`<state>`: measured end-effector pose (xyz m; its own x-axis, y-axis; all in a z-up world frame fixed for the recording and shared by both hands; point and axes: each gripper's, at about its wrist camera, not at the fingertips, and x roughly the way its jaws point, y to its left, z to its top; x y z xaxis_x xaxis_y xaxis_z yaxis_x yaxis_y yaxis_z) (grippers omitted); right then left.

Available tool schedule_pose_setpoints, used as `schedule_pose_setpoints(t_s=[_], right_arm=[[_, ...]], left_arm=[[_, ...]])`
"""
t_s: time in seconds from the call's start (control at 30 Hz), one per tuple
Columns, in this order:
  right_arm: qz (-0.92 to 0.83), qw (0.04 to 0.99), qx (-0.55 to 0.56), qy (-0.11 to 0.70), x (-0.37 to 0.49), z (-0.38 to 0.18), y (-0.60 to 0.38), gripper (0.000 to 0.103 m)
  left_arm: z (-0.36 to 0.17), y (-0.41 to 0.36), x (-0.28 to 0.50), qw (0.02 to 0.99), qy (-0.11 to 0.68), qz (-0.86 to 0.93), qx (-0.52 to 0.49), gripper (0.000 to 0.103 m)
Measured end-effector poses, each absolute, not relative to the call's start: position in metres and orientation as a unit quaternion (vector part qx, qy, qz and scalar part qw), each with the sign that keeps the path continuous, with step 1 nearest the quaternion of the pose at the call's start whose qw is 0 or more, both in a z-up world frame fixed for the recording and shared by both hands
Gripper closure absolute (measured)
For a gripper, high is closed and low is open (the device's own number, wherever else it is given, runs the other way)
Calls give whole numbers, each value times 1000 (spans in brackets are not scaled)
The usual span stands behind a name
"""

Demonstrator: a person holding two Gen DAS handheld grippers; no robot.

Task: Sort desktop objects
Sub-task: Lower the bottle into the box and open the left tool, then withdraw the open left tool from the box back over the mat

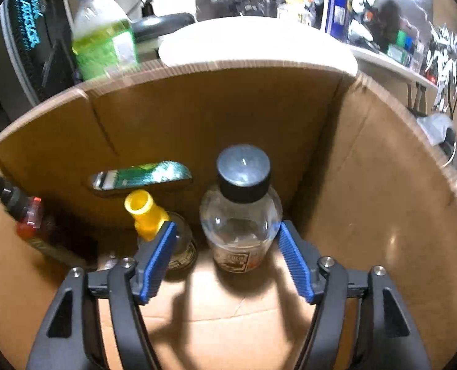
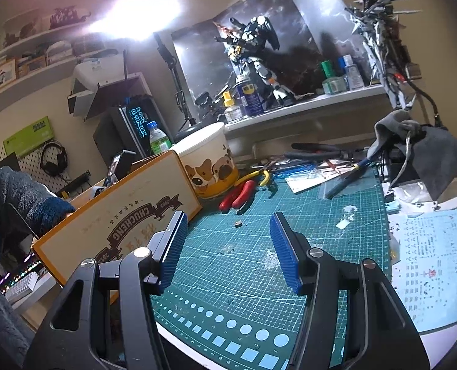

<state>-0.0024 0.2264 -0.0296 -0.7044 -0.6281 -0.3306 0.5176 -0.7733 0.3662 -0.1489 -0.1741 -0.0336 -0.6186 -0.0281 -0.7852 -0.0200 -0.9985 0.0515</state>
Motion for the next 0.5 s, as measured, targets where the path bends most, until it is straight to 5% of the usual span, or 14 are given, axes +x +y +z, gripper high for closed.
schedule_pose_setpoints(t_s=[0.13,0.5], right_arm=[[-914,315,221,-125,-2,-27,227,49],[-913,333,206,-112,8,-11,214,48]], left_arm=[[-2,-180,-134,51,-21,-911,408,4],[108,-150,-73,35,-2,-957,288,0]])
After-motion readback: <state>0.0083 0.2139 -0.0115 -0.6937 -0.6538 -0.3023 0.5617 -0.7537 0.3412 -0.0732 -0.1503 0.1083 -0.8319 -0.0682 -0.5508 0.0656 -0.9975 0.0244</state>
